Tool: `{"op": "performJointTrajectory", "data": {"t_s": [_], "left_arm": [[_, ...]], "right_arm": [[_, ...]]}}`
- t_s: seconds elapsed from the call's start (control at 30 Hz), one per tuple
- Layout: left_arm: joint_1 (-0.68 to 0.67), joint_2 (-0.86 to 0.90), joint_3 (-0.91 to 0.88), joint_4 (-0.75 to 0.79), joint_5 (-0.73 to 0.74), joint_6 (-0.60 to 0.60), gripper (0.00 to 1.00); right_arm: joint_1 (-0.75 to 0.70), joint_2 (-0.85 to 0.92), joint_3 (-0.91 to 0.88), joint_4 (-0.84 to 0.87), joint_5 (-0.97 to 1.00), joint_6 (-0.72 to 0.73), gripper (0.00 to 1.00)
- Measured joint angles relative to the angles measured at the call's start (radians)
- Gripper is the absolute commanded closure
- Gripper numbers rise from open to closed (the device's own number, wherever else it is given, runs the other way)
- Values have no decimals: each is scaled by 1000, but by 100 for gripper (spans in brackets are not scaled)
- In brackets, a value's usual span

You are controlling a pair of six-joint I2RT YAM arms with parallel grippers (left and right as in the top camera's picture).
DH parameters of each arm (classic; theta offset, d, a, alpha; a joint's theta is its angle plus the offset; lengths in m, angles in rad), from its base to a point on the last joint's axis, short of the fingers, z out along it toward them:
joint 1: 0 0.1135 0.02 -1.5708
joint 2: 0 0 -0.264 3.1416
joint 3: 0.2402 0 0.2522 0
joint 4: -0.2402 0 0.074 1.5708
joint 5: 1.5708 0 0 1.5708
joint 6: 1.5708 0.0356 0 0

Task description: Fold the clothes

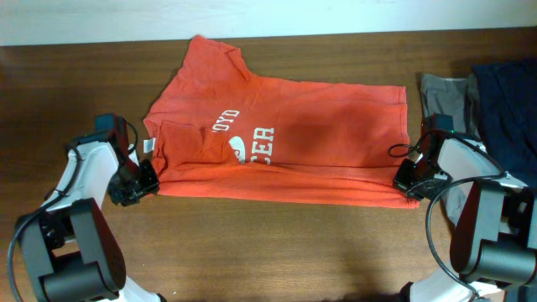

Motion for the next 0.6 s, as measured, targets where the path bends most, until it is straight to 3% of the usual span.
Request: {"op": "performJointTrajectory", "data": {"t_s": [0.03, 0.13, 0.2, 0.4, 0.6], "left_arm": [[0, 0, -9, 17, 3, 0, 59], [0, 0, -20, 58, 7, 2, 75], [0, 0, -21, 50, 10, -3, 76], [0, 0, -30, -8, 10, 0, 77], [0, 0, -79, 91, -10, 2, 72]], "right_arm": [[0, 0, 0, 0, 0, 0, 95], [0, 0, 0, 0, 0, 0, 95], [0, 0, 0, 0, 0, -1, 95], [0, 0, 0, 0, 0, 0, 95], [0, 0, 0, 1, 0, 0, 95]]}}
